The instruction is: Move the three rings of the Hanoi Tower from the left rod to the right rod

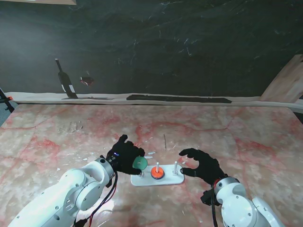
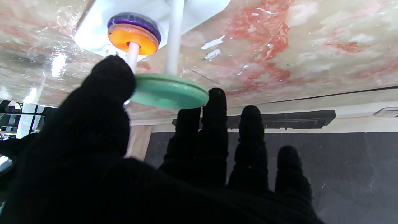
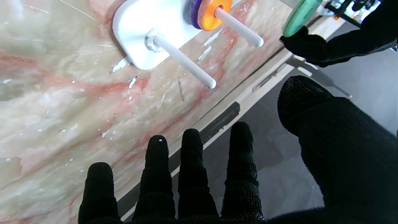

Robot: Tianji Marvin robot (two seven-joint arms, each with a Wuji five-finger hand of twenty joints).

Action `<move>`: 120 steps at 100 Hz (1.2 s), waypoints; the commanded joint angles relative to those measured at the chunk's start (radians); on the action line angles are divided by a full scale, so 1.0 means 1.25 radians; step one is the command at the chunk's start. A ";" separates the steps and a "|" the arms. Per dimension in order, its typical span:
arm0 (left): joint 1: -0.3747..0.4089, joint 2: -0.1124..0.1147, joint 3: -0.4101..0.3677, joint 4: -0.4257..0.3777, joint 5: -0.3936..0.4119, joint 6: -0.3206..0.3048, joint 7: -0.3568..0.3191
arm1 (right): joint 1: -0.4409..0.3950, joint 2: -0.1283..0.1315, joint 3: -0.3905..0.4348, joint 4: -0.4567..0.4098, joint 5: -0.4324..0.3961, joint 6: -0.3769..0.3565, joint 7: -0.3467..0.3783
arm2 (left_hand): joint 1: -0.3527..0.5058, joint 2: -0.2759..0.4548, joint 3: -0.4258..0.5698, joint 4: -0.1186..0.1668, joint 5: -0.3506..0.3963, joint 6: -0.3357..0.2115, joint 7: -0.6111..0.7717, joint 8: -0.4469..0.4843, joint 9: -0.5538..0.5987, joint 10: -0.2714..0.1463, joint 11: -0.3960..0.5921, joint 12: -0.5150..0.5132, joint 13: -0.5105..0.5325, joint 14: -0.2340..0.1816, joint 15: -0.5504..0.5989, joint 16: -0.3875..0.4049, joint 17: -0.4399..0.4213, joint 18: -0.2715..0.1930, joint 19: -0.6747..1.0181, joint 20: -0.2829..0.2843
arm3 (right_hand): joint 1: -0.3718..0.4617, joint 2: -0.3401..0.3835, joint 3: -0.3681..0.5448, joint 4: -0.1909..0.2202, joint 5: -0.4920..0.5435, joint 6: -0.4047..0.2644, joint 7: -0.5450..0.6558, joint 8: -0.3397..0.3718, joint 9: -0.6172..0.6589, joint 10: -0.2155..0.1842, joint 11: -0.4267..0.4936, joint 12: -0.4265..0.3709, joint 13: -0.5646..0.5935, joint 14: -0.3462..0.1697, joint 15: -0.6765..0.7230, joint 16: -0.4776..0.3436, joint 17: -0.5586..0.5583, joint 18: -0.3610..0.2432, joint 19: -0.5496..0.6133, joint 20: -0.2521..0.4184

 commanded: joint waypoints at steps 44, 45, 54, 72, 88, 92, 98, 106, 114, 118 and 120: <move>-0.064 -0.003 0.050 -0.010 -0.029 0.002 -0.006 | -0.024 -0.005 0.022 -0.011 0.000 0.014 -0.002 | 0.030 0.036 0.094 0.043 0.060 -0.051 0.085 0.042 0.017 -0.017 0.004 0.007 0.015 -0.002 0.013 0.009 -0.002 0.012 0.018 -0.017 | 0.000 0.001 -0.012 0.025 0.003 0.006 0.001 0.002 -0.002 -0.002 0.003 0.003 0.013 -0.001 0.002 0.006 -0.004 0.000 0.018 -0.018; -0.067 -0.004 0.053 -0.009 -0.030 0.003 -0.006 | -0.025 -0.005 0.023 -0.011 0.000 0.014 -0.003 | 0.029 0.036 0.094 0.043 0.060 -0.051 0.085 0.042 0.016 -0.018 0.004 0.007 0.014 -0.002 0.013 0.009 -0.003 0.012 0.018 -0.017 | 0.001 0.001 -0.012 0.025 0.003 0.006 0.001 0.002 -0.002 -0.002 0.003 0.003 0.013 0.000 0.002 0.006 -0.004 0.000 0.018 -0.018; -0.094 -0.007 0.081 0.004 -0.047 0.008 0.001 | -0.032 -0.006 0.032 -0.013 0.001 0.023 -0.006 | 0.029 0.037 0.093 0.043 0.059 -0.051 0.084 0.042 0.016 -0.017 0.004 0.007 0.013 -0.003 0.012 0.009 -0.003 0.012 0.020 -0.019 | 0.003 0.000 -0.012 0.025 0.004 0.007 0.002 0.002 -0.003 -0.002 0.003 0.003 0.013 0.000 0.002 0.006 -0.004 0.000 0.019 -0.018; -0.158 -0.018 0.148 0.043 -0.088 0.018 0.023 | -0.051 -0.008 0.050 -0.019 -0.009 0.046 -0.013 | 0.028 0.037 0.092 0.042 0.058 -0.052 0.084 0.042 0.014 -0.018 0.003 0.007 0.012 -0.004 0.011 0.009 -0.003 0.012 0.023 -0.022 | 0.006 -0.002 -0.010 0.025 0.004 0.008 0.002 0.002 -0.003 -0.003 0.004 0.003 0.012 0.000 0.002 0.006 -0.005 0.000 0.018 -0.019; -0.220 -0.032 0.215 0.090 -0.132 0.026 0.043 | -0.063 -0.010 0.064 -0.020 -0.016 0.065 -0.017 | 0.028 0.038 0.091 0.043 0.056 -0.051 0.083 0.042 0.012 -0.017 0.003 0.007 0.011 -0.005 0.011 0.010 -0.004 0.012 0.024 -0.025 | 0.007 -0.002 -0.009 0.025 0.003 0.008 0.001 0.001 -0.005 -0.001 0.003 0.003 0.012 0.000 0.001 0.006 -0.004 0.000 0.018 -0.020; -0.235 -0.036 0.230 0.102 -0.144 0.027 0.048 | -0.065 -0.010 0.068 -0.019 -0.014 0.068 -0.018 | 0.029 0.039 0.091 0.043 0.055 -0.051 0.083 0.043 0.011 -0.017 0.003 0.007 0.011 -0.005 0.011 0.010 -0.004 0.012 0.024 -0.026 | 0.008 -0.002 -0.009 0.025 0.003 0.008 0.001 0.001 -0.005 -0.001 0.004 0.004 0.011 0.000 0.001 0.006 -0.005 0.000 0.018 -0.020; -0.255 -0.042 0.253 0.118 -0.159 0.030 0.056 | -0.068 -0.011 0.072 -0.019 -0.014 0.072 -0.018 | 0.028 0.039 0.090 0.042 0.055 -0.050 0.083 0.043 0.011 -0.017 0.004 0.008 0.011 -0.005 0.011 0.010 -0.004 0.011 0.024 -0.027 | 0.009 -0.004 -0.009 0.025 0.003 0.009 0.001 0.001 -0.006 0.000 0.004 0.004 0.011 0.000 0.001 0.006 -0.005 0.000 0.018 -0.020; -0.280 -0.051 0.280 0.139 -0.178 0.032 0.067 | -0.070 -0.011 0.076 -0.017 -0.015 0.076 -0.020 | 0.028 0.038 0.090 0.043 0.054 -0.050 0.083 0.043 0.010 -0.017 0.004 0.008 0.010 -0.004 0.011 0.010 -0.005 0.011 0.024 -0.028 | 0.009 -0.002 -0.008 0.025 0.002 0.010 0.001 0.001 -0.008 -0.001 0.003 0.003 0.011 0.000 0.001 0.006 -0.005 0.000 0.016 -0.021; -0.305 -0.060 0.307 0.159 -0.191 0.034 0.077 | -0.070 -0.011 0.079 -0.014 -0.013 0.079 -0.019 | 0.029 0.038 0.090 0.043 0.054 -0.050 0.084 0.043 0.010 -0.018 0.004 0.008 0.011 -0.005 0.012 0.011 -0.005 0.011 0.024 -0.028 | 0.009 -0.003 -0.009 0.025 0.002 0.009 0.001 0.001 -0.008 -0.001 0.004 0.003 0.010 0.000 0.001 0.006 -0.005 0.000 0.016 -0.021; -0.317 -0.064 0.319 0.169 -0.198 0.036 0.081 | -0.070 -0.011 0.080 -0.012 -0.011 0.080 -0.018 | 0.029 0.039 0.090 0.043 0.053 -0.050 0.083 0.043 0.009 -0.017 0.005 0.008 0.010 -0.005 0.011 0.011 -0.005 0.011 0.024 -0.028 | 0.009 -0.003 -0.009 0.025 0.002 0.010 0.001 0.001 -0.009 0.000 0.004 0.003 0.010 0.000 0.001 0.006 -0.005 0.000 0.015 -0.022; -0.323 -0.067 0.326 0.174 -0.202 0.036 0.084 | -0.070 -0.011 0.081 -0.011 -0.011 0.080 -0.017 | 0.030 0.039 0.090 0.043 0.054 -0.050 0.084 0.043 0.009 -0.016 0.005 0.008 0.009 -0.005 0.011 0.011 -0.005 0.011 0.024 -0.028 | 0.009 -0.002 -0.009 0.025 0.001 0.010 0.001 0.001 -0.009 0.000 0.004 0.003 0.010 0.000 0.001 0.006 -0.005 0.000 0.015 -0.022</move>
